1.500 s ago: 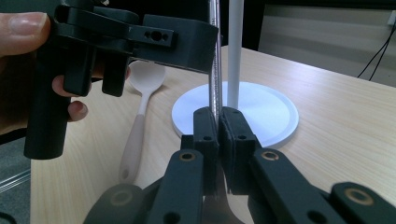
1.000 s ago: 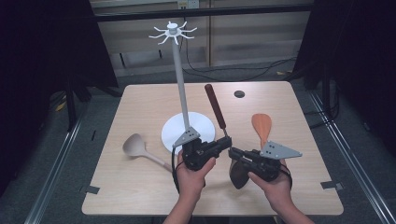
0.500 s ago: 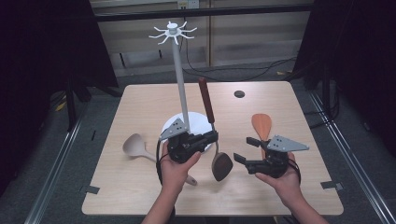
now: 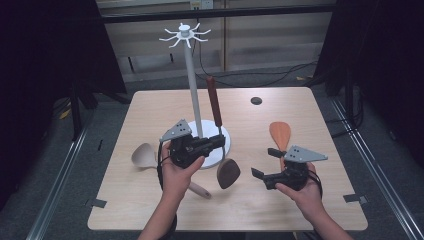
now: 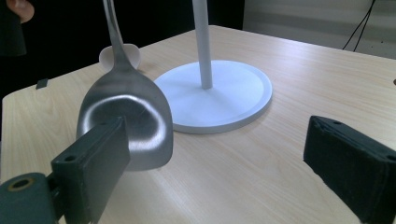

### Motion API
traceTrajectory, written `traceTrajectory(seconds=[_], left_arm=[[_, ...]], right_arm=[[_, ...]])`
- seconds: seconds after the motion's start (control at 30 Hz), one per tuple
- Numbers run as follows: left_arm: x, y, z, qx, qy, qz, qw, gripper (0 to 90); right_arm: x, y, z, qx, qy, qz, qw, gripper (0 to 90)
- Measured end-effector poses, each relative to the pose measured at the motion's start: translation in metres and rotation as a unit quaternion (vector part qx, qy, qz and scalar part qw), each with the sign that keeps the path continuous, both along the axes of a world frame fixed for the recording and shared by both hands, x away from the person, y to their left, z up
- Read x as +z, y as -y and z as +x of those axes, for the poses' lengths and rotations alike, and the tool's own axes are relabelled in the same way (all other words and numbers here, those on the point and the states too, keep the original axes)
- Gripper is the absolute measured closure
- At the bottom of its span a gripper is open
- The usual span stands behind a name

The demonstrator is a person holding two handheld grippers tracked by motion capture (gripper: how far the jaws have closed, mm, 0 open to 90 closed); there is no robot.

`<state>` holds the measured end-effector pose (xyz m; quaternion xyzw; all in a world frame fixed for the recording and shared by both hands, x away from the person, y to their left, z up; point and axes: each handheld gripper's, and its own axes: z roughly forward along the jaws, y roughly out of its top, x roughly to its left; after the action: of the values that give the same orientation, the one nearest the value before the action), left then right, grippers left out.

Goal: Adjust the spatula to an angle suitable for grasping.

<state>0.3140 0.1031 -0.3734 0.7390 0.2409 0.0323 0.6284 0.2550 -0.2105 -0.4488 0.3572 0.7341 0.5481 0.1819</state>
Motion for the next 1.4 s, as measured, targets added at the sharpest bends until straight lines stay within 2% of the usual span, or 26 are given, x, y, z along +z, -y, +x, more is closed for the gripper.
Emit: traceTrajectory(seconds=[0.17,0.2,0.7,1.0,1.1,1.2,1.27,1.4], left_arm=[[0.006,-0.003,0.003,-0.009,0.02,0.013,0.9997,84.9],[0.008,-0.004,0.004,-0.011,0.023,0.021,0.9995,84.9],[0.032,-0.015,0.018,-0.02,0.035,0.032,0.9987,84.8],[0.047,-0.02,0.031,-0.016,0.032,0.026,0.999,84.8],[0.049,-0.02,0.034,-0.017,0.033,0.022,0.9991,84.8],[0.052,-0.022,0.04,-0.016,0.026,0.01,0.9995,84.8],[0.053,-0.023,0.041,-0.014,0.026,0.013,0.9995,84.8],[0.057,-0.026,0.044,-0.007,0.024,0.005,0.9997,84.8]], right_arm=[[-0.001,0.002,0.0,0.005,0.0,-0.007,1.0,5.0],[-0.001,0.003,0.0,0.006,-0.002,-0.007,1.0,5.0],[-0.003,0.003,0.001,0.01,-0.01,-0.01,0.9998,4.8],[-0.004,0.004,0.001,0.011,-0.015,-0.007,0.9998,4.9],[-0.005,0.005,0.001,0.011,-0.015,-0.006,0.9998,5.0],[-0.004,0.006,0.001,0.008,-0.017,-0.005,0.9998,5.1],[-0.004,0.007,0.001,0.009,-0.019,0.0,0.9998,5.1],[-0.004,0.007,0.0,0.009,-0.018,-0.001,0.9998,5.2]])
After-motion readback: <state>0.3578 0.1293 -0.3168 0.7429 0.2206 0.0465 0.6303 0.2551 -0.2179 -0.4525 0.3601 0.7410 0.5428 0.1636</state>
